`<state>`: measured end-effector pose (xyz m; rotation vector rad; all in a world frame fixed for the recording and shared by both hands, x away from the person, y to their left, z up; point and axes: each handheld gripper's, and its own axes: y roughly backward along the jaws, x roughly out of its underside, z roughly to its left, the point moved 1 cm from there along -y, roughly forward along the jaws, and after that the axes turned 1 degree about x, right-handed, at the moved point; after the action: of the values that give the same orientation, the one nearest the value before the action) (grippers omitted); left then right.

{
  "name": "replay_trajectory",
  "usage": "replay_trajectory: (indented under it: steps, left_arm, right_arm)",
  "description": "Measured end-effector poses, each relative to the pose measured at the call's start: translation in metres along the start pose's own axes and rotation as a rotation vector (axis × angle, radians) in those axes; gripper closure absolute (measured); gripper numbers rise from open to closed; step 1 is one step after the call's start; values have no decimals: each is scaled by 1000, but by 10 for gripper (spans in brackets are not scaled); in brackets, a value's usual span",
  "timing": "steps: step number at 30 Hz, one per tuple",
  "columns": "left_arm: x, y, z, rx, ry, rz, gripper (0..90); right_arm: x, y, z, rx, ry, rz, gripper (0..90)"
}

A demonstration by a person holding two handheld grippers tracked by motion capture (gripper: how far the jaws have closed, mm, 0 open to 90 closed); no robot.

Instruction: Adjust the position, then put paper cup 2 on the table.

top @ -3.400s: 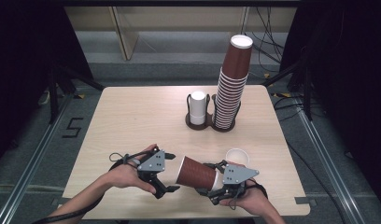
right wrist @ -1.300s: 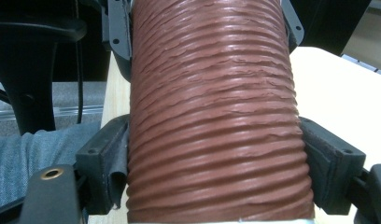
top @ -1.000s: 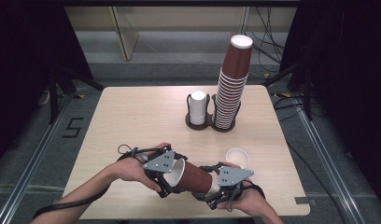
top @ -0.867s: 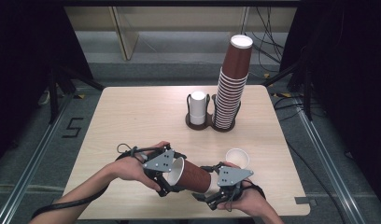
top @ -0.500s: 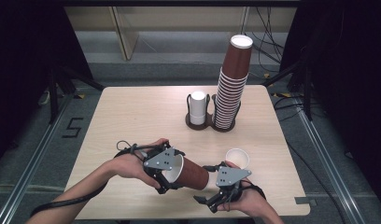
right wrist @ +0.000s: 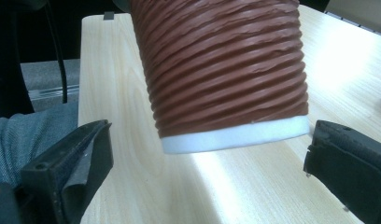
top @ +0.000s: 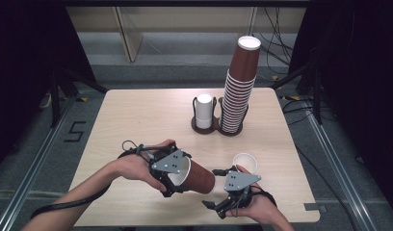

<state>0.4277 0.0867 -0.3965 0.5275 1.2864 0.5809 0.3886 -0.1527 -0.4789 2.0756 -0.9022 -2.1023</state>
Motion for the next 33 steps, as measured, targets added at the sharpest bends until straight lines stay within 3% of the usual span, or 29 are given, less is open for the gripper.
replay_trajectory:
  steps: [3, 13, 15, 16, 18, 24, 28, 30, 32, 33]
  left_arm:
    - [1, 2, 1, -4, -12, 24, 71]
    - [6, 2, 3, -22, -33, 119, 72]
    - [5, 2, 3, -27, -15, 118, 72]
    - [4, 2, 4, -22, -28, 141, 72]
    - [3, 1, 5, -36, -20, 145, 72]
    - [-2, -3, 8, -33, -36, 220, 71]
    - [-8, -7, 9, -16, -48, 257, 71]
    - [-10, -8, 9, -11, -61, 275, 70]
    - [-13, -10, 10, -4, -69, 290, 70]
    - [-14, -10, 10, -4, -71, 293, 70]
  right_arm:
    - [0, 0, 0, 9, -10, 21, 6]
    - [-2, 4, -4, 34, -4, 9, 6]
    - [-2, 4, -3, 39, -17, 4, 6]
    - [-2, 5, -2, 47, -39, 13, 6]
    - [-3, 4, -5, 49, 10, 8, 6]
    - [-6, 4, -2, 75, -14, 18, 12]
    - [-8, 2, -3, 97, 26, 12, 19]
    - [-9, 1, -1, 94, -2, 28, 25]
    - [-11, -1, -3, 96, 47, 22, 28]
    - [-13, -2, -3, 102, 49, 19, 31]
